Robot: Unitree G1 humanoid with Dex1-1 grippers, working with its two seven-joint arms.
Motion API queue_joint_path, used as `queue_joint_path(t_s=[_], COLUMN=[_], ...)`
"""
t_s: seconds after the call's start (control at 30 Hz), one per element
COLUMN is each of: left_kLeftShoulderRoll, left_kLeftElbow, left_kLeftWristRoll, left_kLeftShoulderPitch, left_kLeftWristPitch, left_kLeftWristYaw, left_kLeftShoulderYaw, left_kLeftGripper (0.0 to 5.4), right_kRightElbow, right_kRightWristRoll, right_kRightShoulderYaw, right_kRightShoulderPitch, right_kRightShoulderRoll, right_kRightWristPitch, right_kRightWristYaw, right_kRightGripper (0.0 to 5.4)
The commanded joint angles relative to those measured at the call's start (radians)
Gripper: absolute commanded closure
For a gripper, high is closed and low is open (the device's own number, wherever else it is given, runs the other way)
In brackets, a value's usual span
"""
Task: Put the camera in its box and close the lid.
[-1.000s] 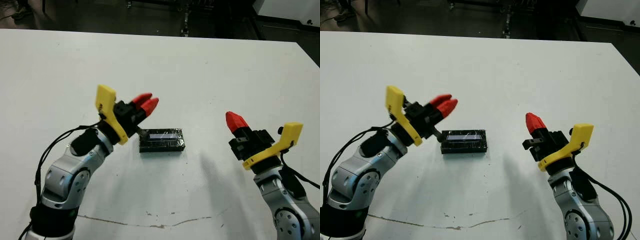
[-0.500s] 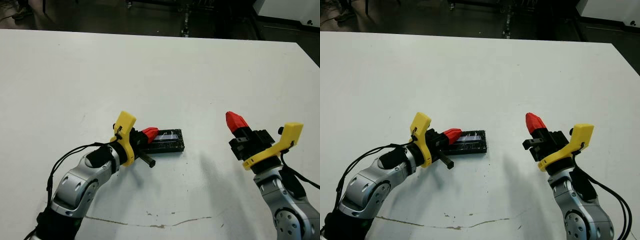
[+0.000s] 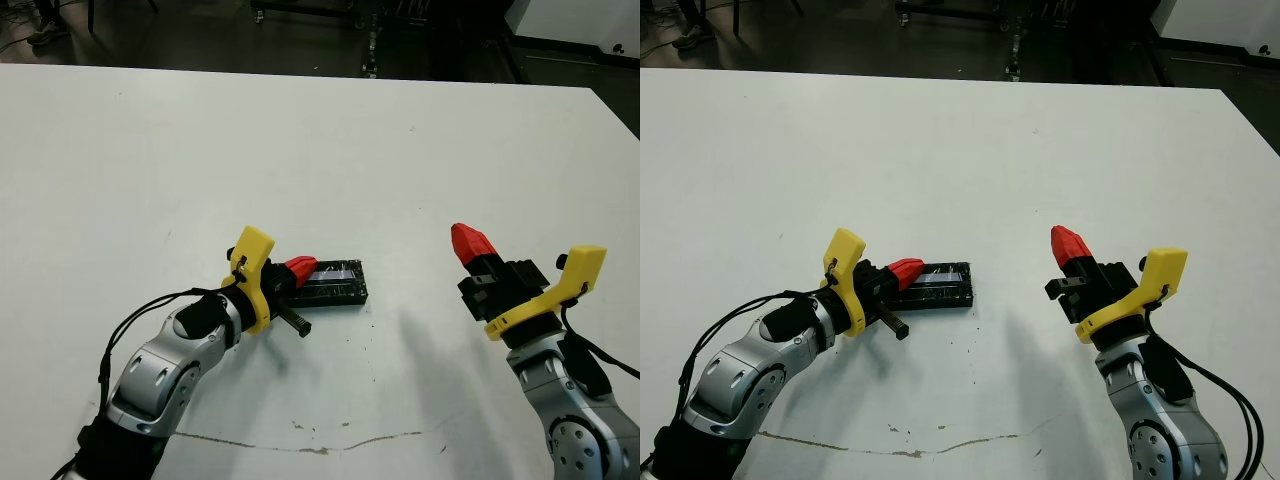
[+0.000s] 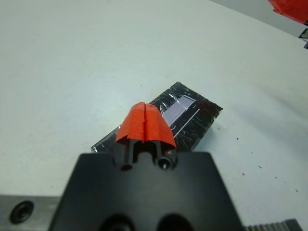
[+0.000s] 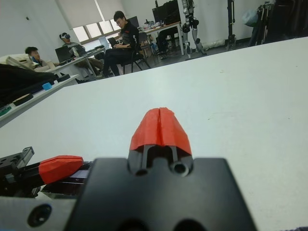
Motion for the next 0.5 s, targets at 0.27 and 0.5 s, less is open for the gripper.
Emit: queue_joint_path(t_s=[0.27,0.5], left_kLeftShoulderRoll=[0.002,-0.011], left_kLeftElbow=[-0.027,-0.134], left_kLeftWristRoll=[0.036,0.102], left_kLeftShoulderPitch=[0.103,0.183], left_kLeftWristPitch=[-0.084,-0.446], left_kLeftWristYaw=[0.032,0.061], left_kLeftShoulderYaw=[0.05,0.16], left_kLeftGripper=[5.39,5.39], right_kRightElbow=[-0.003,0.003], right_kRightWristRoll=[0.001,0.004], right_kRightShoulderYaw=[-0.008,-0.008], right_kRightShoulderPitch=[0.015,0.013], right_kRightShoulderRoll=[-0.009,-0.009], right_kRightWristPitch=[0.005,-0.001], right_kRightWristYaw=[-0.012,-0.009], right_kRightGripper=[5.4,5.4])
